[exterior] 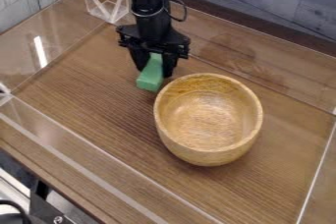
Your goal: Move green stick from inside the wooden bowl to the table next to it
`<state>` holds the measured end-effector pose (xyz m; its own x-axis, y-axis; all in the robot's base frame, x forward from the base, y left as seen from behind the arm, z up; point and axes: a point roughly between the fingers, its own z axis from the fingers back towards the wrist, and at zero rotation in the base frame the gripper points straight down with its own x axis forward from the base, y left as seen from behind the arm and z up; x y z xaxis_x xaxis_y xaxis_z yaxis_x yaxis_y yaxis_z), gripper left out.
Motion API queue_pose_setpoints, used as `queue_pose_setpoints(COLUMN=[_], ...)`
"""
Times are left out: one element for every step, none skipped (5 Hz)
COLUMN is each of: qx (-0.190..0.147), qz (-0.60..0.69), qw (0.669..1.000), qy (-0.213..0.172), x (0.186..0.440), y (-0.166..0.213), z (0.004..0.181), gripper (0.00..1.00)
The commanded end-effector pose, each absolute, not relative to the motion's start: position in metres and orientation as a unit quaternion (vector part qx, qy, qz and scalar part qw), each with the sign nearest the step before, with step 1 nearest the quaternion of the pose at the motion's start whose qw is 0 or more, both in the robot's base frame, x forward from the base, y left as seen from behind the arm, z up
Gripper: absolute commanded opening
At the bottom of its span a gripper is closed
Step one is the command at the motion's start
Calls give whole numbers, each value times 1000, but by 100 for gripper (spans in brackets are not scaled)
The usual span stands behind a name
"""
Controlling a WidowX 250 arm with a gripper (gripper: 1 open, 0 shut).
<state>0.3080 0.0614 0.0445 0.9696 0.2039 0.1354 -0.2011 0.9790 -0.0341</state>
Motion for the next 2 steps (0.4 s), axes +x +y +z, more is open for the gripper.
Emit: queue_pose_setpoints(qx=[-4,-3], qz=[109,110], qw=[990,990], qy=[-95,-92], x=[318,318], y=[66,67], z=[59,59], gripper=[0,0])
